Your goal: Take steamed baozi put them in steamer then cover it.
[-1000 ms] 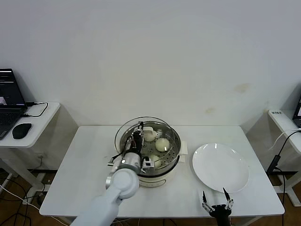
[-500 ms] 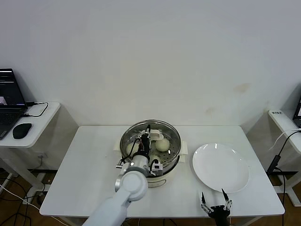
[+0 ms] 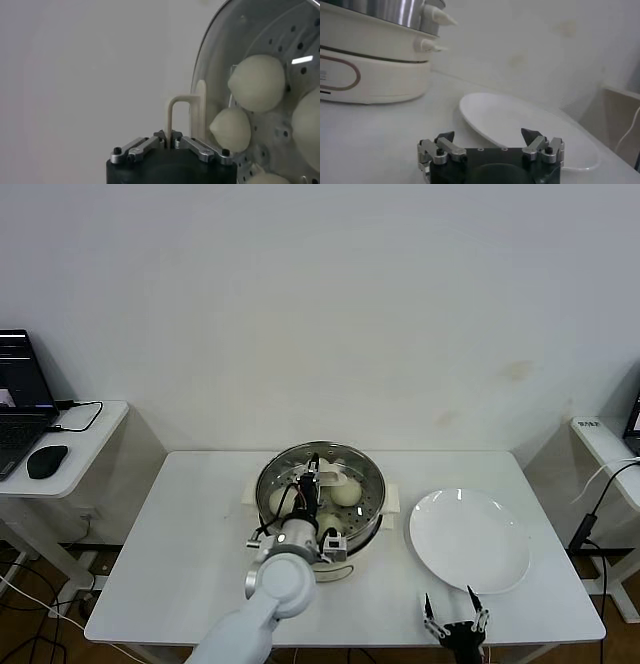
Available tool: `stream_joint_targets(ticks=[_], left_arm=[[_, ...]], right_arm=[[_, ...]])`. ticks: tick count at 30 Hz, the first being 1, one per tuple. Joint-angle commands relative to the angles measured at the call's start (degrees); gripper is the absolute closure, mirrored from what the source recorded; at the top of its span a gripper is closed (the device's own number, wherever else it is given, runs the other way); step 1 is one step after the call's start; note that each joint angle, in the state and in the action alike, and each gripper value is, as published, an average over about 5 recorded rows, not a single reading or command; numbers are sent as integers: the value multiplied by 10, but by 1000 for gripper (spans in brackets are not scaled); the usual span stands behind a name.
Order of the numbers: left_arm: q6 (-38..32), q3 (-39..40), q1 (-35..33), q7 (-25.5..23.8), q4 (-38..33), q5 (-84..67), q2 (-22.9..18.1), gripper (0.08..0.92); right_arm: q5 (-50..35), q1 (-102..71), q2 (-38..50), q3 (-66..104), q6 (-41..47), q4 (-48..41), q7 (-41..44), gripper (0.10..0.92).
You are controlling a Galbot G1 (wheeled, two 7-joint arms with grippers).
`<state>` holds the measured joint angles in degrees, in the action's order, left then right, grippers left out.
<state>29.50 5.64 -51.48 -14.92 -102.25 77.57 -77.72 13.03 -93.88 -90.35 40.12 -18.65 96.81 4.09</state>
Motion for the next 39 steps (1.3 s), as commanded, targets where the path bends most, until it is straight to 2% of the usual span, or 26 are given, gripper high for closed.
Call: stream_joint_targets(ticks=[1,13,20,27,35,37,39], left_arm=[[-4,1,-5,2,7,9,-10,862],[-8,-5,-6,20,9,4,-12,839],[-8,-12,-25,30,-39,-15,11,649],[-37,-31,-97,69,-121,-97,58,449],[-81,-100,-217,118,-244,-250,95,225],[-93,-122,-266,141,-275,-317,99,196],[-135,-156,-328,179,-296,-409,95,181]], right_arm=[[1,0,0,-1,-1,0,0,203],[2,-1,0,-2,-3,-2,2,203],[5,-1,0,-6,-3,-4,2,203],[7,-3,1,-6,-4,-5,1,203],[2,-14,12,-6,-9,0,1,203],[-7,-19,20,-5,-11,6,2,203],[-19,-26,30,-2,-14,13,3,203]])
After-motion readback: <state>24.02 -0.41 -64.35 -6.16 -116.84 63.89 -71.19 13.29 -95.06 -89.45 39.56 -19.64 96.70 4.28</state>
